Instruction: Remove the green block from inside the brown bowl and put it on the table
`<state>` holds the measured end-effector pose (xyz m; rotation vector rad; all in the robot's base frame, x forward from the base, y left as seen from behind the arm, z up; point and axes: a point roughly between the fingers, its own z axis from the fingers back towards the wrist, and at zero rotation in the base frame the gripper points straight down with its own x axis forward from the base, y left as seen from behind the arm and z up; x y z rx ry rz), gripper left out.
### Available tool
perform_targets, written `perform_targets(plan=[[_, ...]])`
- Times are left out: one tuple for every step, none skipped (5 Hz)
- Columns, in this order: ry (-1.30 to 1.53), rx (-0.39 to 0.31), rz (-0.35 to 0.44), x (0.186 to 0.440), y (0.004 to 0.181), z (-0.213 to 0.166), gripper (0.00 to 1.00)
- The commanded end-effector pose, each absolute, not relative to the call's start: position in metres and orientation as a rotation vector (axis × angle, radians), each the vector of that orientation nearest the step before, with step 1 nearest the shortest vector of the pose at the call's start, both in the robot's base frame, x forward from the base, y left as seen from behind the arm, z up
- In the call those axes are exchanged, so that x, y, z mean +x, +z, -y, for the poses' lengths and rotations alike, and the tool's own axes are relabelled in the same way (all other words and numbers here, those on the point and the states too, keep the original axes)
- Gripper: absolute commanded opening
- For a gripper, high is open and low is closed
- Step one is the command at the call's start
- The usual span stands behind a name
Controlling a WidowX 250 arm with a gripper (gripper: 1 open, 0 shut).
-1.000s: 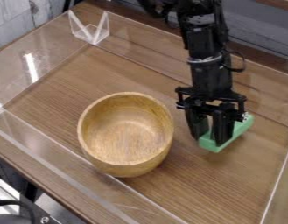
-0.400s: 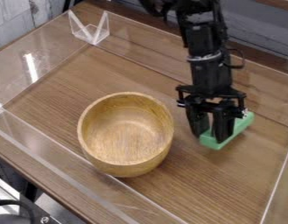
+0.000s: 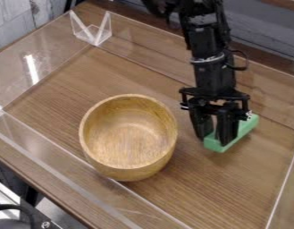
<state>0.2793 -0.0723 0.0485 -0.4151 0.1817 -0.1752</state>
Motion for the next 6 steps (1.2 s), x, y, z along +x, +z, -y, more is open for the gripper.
perform_targets(plan=[[-0.189,-0.424,-0.126,0.2908,0.0637,0.0707,0.0],[-0.188,-0.431,-0.131,0.291,0.0649,0.0697,0.0],[-0.187,-0.437,-0.135,0.291,0.0661,0.0689,0.0],[-0.186,-0.443,-0.141,0.2906,0.0676,0.0684,0.0],[-0.185,-0.449,-0.146,0.2904,0.0685,0.0677,0.0],[-0.184,-0.455,-0.152,0.2901,0.0696,0.0671,0.0]])
